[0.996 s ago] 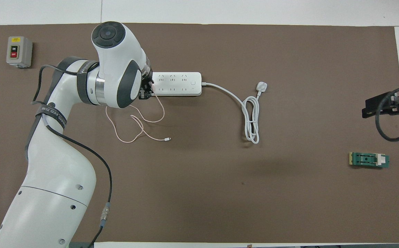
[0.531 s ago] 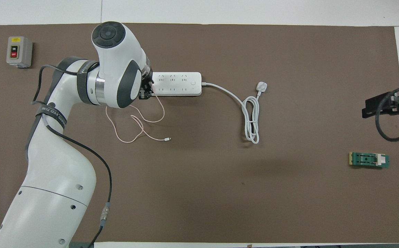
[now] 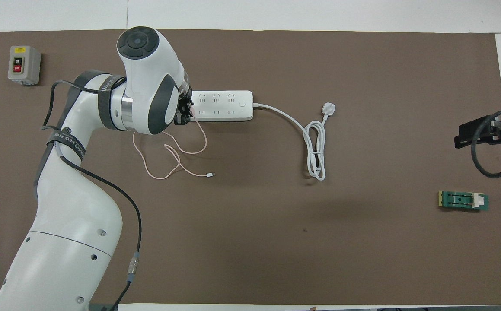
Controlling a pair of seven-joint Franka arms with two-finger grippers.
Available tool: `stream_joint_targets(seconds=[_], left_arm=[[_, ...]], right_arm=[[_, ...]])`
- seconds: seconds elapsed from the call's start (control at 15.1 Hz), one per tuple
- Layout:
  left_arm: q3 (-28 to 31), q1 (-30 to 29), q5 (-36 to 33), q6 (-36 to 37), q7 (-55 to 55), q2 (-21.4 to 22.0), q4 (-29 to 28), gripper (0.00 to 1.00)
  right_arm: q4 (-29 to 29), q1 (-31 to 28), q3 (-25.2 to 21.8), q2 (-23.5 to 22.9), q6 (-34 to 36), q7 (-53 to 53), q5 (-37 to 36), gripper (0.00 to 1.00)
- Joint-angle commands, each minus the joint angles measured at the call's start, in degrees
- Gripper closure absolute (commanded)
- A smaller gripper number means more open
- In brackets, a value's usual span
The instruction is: Plug charger into power strip
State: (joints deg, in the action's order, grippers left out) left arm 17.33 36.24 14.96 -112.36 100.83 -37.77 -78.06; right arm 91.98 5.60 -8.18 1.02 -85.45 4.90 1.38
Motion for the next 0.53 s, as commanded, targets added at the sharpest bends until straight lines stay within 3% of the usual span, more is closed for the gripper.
stream_joint_targets(seconds=[0.0, 0.2, 0.33, 0.46], left_arm=[[0.16, -1.17, -0.72, 7.42, -2.39, -3.54, -0.79, 1.00], [0.34, -0.99, -0.90, 7.34, -2.74, -2.93, -0.60, 1.00], [0.34, -1.17, -0.72, 7.42, -2.92, -1.53, -0.08, 0.63], [0.43, -2.22, -0.72, 7.77, -2.75, 0.58, 0.01, 0.42]], right_arm=[[0.40, -0.77, 0.62, 0.56, 0.81, -1.21, -0.76, 0.00], [0.40, -0.77, 0.62, 0.56, 0.81, -1.21, -0.76, 0.00], [0.40, -0.77, 0.62, 0.56, 0.81, -1.21, -0.76, 0.00], [0.40, -0.77, 0.62, 0.56, 0.81, -1.21, -0.76, 0.00]])
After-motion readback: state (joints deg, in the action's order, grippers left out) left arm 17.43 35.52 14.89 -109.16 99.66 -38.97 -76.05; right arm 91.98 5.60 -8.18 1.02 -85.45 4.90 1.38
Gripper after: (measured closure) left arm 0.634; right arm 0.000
